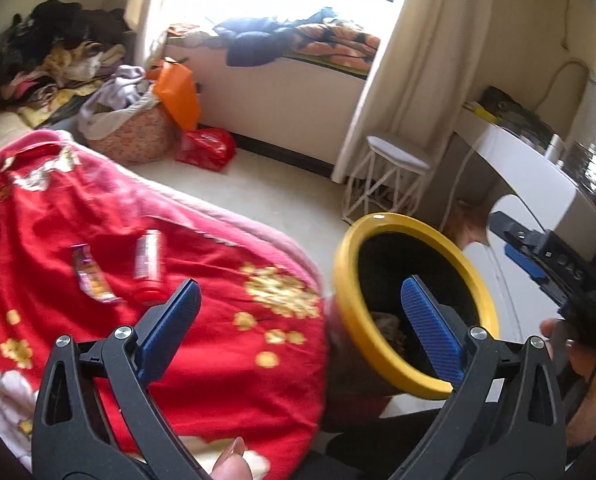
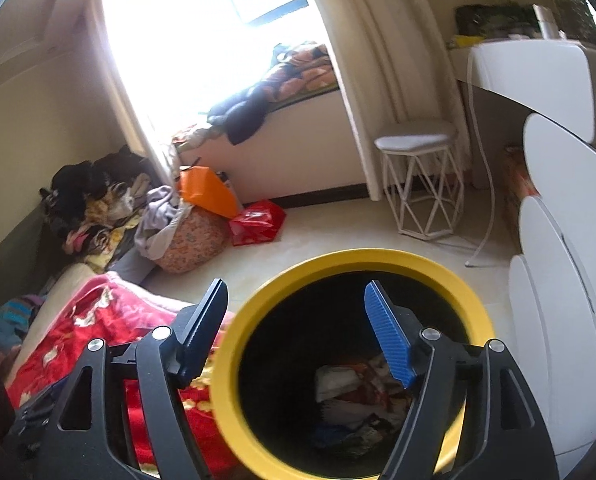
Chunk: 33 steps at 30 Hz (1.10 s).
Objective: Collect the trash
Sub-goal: 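Move both tools back over the bed toward the red can and wrapper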
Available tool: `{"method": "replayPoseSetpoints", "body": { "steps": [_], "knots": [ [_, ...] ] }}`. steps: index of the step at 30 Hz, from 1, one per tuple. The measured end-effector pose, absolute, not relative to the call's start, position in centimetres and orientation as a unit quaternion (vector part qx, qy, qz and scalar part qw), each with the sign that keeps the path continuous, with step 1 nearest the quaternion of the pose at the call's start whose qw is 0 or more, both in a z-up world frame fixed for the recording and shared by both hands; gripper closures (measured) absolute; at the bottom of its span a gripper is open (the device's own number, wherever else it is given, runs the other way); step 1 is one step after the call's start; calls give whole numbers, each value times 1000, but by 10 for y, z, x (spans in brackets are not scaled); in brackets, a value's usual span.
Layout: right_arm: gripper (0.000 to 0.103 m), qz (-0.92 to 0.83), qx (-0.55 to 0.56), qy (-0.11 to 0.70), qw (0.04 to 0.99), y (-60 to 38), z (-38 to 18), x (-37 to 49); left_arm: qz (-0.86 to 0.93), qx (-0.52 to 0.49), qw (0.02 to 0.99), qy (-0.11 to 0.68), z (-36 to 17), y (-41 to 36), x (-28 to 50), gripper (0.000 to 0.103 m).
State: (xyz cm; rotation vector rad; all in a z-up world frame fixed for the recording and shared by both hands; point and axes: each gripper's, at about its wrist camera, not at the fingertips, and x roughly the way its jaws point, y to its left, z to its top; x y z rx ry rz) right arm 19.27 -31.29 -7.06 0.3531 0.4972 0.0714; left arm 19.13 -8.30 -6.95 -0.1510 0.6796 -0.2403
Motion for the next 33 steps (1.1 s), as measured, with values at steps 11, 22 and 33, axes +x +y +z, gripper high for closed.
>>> {"method": "replayPoseSetpoints", "body": {
  "steps": [11, 22, 33],
  "knots": [
    [28, 131, 109, 253, 952, -236, -68, 195, -47, -102, 938, 329, -71, -14, 189, 11],
    [28, 209, 88, 324, 918, -169, -99, 221, 10, -169, 920, 354, -84, 68, 201, 23],
    [31, 264, 42, 380, 885, -101, -135, 248, -30, -227, 886, 403, -103, 100, 230, 67]
  ]
}}
